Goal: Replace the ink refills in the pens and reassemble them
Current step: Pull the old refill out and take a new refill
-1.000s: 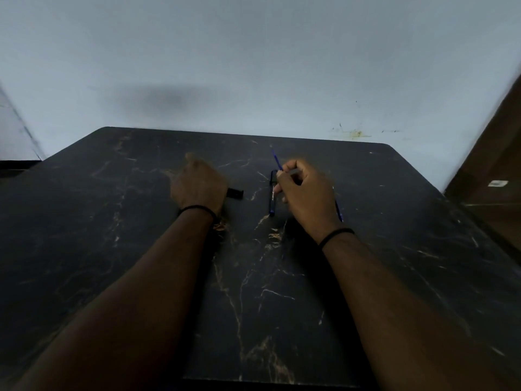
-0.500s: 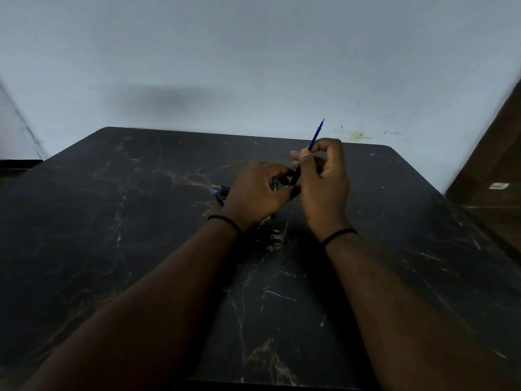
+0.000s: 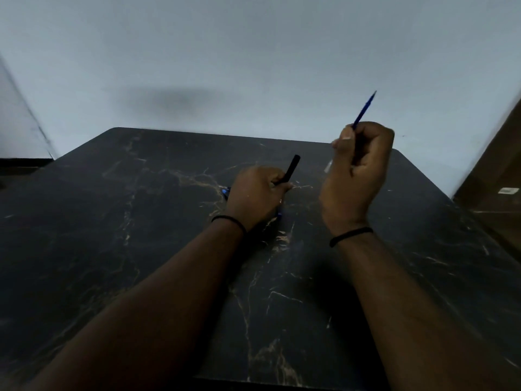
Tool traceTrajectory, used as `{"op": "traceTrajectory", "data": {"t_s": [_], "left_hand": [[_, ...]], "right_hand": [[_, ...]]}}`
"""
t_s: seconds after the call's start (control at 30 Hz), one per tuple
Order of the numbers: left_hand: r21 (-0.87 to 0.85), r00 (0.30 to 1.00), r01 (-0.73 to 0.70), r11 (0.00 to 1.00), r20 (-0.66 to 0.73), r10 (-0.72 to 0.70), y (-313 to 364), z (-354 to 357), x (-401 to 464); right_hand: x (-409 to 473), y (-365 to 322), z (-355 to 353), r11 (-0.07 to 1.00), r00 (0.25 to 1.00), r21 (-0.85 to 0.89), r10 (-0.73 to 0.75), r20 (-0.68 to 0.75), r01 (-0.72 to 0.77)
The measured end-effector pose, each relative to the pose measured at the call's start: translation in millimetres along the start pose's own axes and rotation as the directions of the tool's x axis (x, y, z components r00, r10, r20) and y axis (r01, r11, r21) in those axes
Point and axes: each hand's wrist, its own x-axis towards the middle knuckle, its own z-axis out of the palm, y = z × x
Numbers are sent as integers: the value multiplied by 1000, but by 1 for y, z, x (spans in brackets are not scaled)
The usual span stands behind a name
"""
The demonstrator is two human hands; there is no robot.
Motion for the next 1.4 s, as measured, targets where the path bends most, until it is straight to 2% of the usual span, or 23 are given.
{"op": "traceTrajectory", "data": {"t_s": [0.07, 0.13, 0.2, 0.27, 0.43, 0.63, 0.73, 0.8, 0.9, 1.0, 1.27, 1.4], "left_hand": [[4, 999, 26, 1000, -42, -26, -4, 0, 1], [12, 997, 46, 999, -65, -45, -6, 1, 2], [24, 996, 40, 999, -78, -38, -6, 2, 2], [12, 996, 32, 999, -78, -31, -5, 2, 1], [-24, 999, 25, 999, -42, -26, -4, 2, 1], [-19, 998, 37, 999, -55, -38, -7, 1, 2], [-15, 998, 43, 999, -54, -44, -7, 1, 3], [-7, 998, 40, 999, -55, -41, -8, 1, 3], [8, 998, 42, 999, -50, -42, -9, 2, 3], [2, 998, 36, 999, -52, -36, -9, 2, 2], [-9, 998, 43, 999, -43, -43, -8, 3, 2], [-28, 998, 47, 998, -47, -49, -7, 3, 2]], "right_hand": [[3, 10, -6, 976, 998, -219, 32, 51, -20], [1, 25, -13, 846, 961, -521, 224, 161, -110], [-2, 38, -19, 641, 857, -754, 460, 232, -140], [-2, 47, -23, 532, 778, -841, 569, 267, -101], [-4, 53, -22, 514, 710, -855, 627, 322, -66], [5, 57, -32, 530, 776, -842, 571, 269, -98], [15, 62, -44, 495, 774, -857, 596, 214, -144], [19, 65, -50, 459, 744, -873, 639, 194, -166], [20, 70, -53, 467, 675, -853, 709, 202, -235], [19, 72, -52, 435, 629, -882, 741, 235, -183], [21, 74, -52, 350, 632, -925, 753, 182, -151], [21, 78, -53, 375, 656, -904, 739, 157, -206]]}}
